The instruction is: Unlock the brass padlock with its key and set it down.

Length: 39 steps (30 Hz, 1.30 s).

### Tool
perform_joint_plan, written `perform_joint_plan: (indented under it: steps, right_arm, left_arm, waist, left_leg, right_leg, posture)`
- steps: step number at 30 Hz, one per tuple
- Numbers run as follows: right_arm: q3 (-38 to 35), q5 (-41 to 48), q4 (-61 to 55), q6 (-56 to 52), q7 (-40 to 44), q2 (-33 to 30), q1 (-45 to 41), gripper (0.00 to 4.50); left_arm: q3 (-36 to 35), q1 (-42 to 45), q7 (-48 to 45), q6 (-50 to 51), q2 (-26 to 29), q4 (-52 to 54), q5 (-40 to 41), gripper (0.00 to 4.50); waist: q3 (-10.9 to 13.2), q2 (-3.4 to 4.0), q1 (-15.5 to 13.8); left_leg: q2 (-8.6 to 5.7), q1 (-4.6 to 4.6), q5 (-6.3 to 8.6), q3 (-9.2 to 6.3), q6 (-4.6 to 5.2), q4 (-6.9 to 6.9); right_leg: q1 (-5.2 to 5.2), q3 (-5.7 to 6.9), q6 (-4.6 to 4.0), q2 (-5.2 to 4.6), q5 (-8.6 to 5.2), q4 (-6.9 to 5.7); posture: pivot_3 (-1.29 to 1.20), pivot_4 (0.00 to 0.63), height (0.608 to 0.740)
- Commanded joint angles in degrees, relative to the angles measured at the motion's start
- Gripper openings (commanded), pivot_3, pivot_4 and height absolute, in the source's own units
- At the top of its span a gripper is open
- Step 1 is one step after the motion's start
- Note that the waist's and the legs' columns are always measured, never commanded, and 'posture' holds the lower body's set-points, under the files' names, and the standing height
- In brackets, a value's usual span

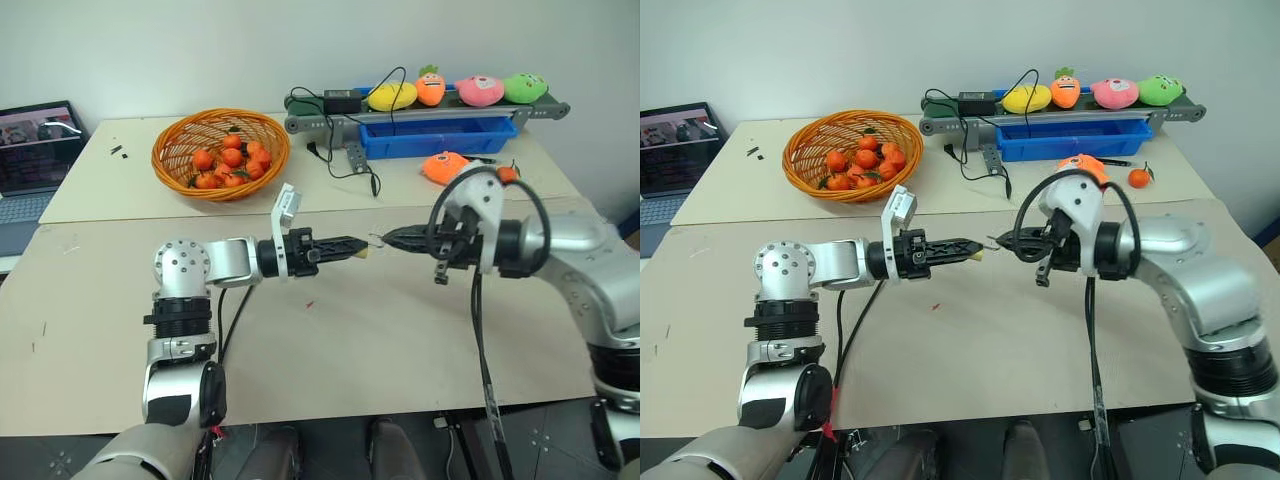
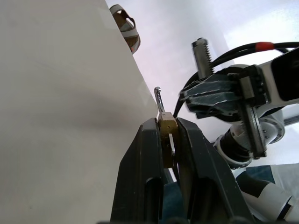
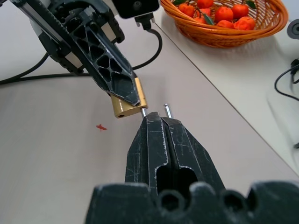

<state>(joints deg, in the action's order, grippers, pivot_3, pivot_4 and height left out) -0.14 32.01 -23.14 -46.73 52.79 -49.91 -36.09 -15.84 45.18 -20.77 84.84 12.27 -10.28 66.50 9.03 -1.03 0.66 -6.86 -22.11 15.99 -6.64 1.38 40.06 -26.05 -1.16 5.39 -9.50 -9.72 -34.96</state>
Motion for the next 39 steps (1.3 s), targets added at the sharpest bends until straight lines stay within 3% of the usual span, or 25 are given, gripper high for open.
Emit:
perform_joint_plan:
  steps: [1,11,18,26,27,33,36,39]
  right_arm:
    - [-2.7,1.3,-2.1,-0.8,0.1,-1.6,-1.1,0.05]
    - [-2.3,1.8,-5.2,-1.2,-3.2,-0.3,1.1,0.05]
    - [-2.6,2.3,-6.1,-1.5,-4.1,-0.2,1.1,0.05]
    - [-3.5,3.0,-7.0,-2.1,-5.3,-0.8,1.3,0.05]
    - [-3.6,3.0,-7.0,-2.1,-5.4,-0.8,1.3,0.01]
    - [-3.4,2.9,-6.5,-1.8,-5.4,-1.3,1.3,0.0]
    - [-3.1,2.6,-6.2,-1.3,-5.2,-1.3,1.1,0.0]
    - [-2.8,2.3,-5.9,-0.9,-5.1,-1.1,1.1,0.0]
  left_arm:
    - [0.8,-0.5,-1.8,-0.1,1.5,2.4,-0.5,0.03]
    - [12.0,-4.5,-6.3,-5.4,6.4,4.6,-11.2,0.03]
    - [17.1,-3.8,-8.4,-8.8,3.8,-0.2,-17.7,0.03]
    - [16.3,-2.9,-8.4,-9.9,0.7,-5.5,-21.4,0.03]
    - [16.0,-2.9,-8.4,-9.8,0.4,-5.6,-21.7,0.53]
    - [17.0,-3.5,-9.7,-9.5,1.9,-4.6,-23.8,2.44]
    - [16.9,-3.7,-10.7,-9.7,3.5,-4.2,-24.9,3.67]
    - [16.0,-3.7,-11.5,-9.4,6.1,-3.0,-25.4,4.49]
  waist:
    - [0.0,0.0,0.0]
    - [0.0,0.0,0.0]
    - [0.0,0.0,-0.1]
    - [0.0,0.0,0.0]
    - [0.0,0.0,0.0]
    - [0.0,0.0,0.1]
    - [0.0,0.0,0.1]
    - [0.0,0.0,0.2]
  left_leg:
    - [0.0,0.0,0.0,0.0,0.0,0.0]
    - [0.0,0.01,0.01,0.08,0.03,0.0]
    - [0.01,0.02,0.03,0.11,0.05,0.0]
    - [0.02,0.05,0.04,0.17,0.08,0.0]
    - [0.02,0.04,0.05,0.18,0.08,0.0]
    - [0.04,0.05,0.05,0.22,0.09,0.0]
    - [0.04,0.09,0.05,0.24,0.09,0.0]
    - [0.05,0.15,0.05,0.29,0.09,0.0]
  right_leg:
    - [0.0,0.0,0.0,-0.01,0.0,0.0]
    - [0.0,-0.06,0.0,-0.01,0.0,-0.01]
    - [0.0,-0.07,0.0,-0.01,0.0,0.02]
    - [0.0,-0.11,0.0,-0.01,0.0,0.04]
    - [0.0,-0.11,0.0,-0.01,0.0,0.03]
    - [-0.01,-0.13,0.01,0.0,0.0,0.02]
    - [0.0,-0.16,0.01,0.0,0.0,0.03]
    - [0.01,-0.21,0.01,0.01,0.0,0.03]
  posture:
    - [0.0,0.15,0.737]
    - [0.0,0.15,0.737]
    - [0.0,0.15,0.737]
    - [0.0,0.15,0.737]
    - [0.0,0.15,0.737]
    - [0.0,0.15,0.737]
    - [0.0,0.15,0.737]
    - [0.0,0.15,0.737]
